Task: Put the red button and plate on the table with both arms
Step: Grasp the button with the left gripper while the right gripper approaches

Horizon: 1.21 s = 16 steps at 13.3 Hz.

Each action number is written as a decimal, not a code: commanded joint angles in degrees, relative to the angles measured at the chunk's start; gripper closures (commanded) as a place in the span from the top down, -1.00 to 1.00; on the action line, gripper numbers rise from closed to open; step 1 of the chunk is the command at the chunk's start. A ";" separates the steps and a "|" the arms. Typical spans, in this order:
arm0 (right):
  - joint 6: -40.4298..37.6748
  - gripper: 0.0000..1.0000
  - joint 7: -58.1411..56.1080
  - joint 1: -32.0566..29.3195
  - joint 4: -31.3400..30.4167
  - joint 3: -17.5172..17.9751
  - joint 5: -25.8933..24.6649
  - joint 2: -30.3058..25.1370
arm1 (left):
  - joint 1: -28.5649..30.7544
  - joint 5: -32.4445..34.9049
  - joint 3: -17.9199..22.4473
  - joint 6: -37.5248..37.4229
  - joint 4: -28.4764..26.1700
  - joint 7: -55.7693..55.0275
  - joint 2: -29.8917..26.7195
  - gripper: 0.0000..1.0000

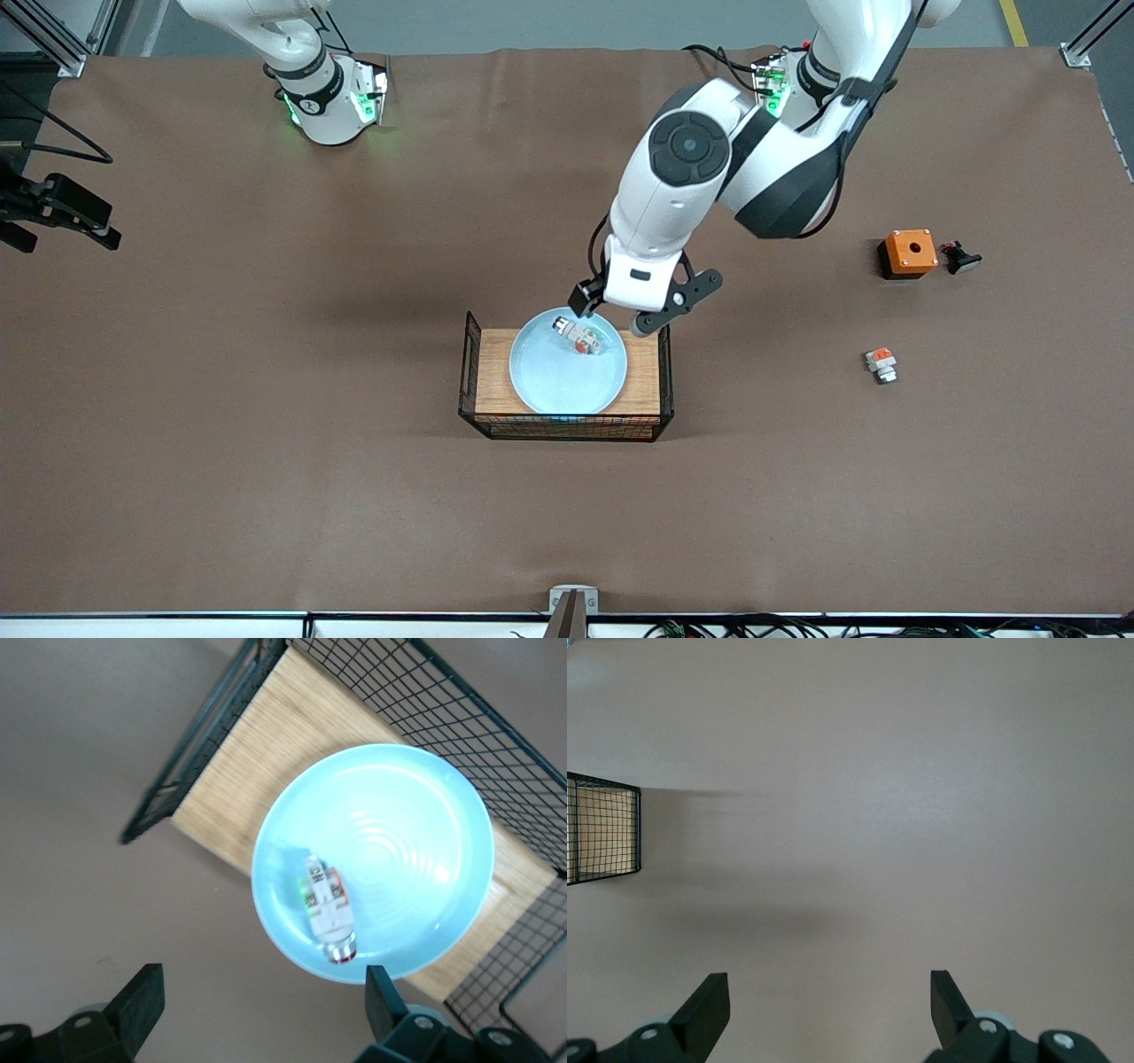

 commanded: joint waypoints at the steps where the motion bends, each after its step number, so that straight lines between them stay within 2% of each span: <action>1: -0.37 0.99 -0.53 1.79 1.26 -0.03 -1.16 0.79 | -1.20 2.45 0.75 0.88 2.43 -1.58 3.25 1.00; 6: -0.45 0.98 -0.61 3.90 1.17 -0.03 -1.51 0.97 | -2.69 2.90 0.83 2.45 5.24 -8.07 7.11 0.97; 9: -0.72 0.97 3.85 8.73 1.26 -0.03 -1.60 0.79 | -3.13 2.99 1.18 5.26 5.16 -11.06 8.61 0.76; 10: -0.72 0.97 6.65 10.05 1.26 -0.03 -1.52 0.79 | -3.83 2.99 2.23 6.05 5.16 -11.24 9.05 0.74; 14: -1.07 0.94 20.70 16.72 0.91 -0.03 -1.51 2.01 | -10.68 2.81 10.57 8.52 5.16 -11.51 10.45 0.62; 16: -0.81 0.94 30.01 19.63 0.82 -0.03 -1.34 3.51 | -11.04 2.81 11.20 9.05 5.24 -11.51 10.81 0.57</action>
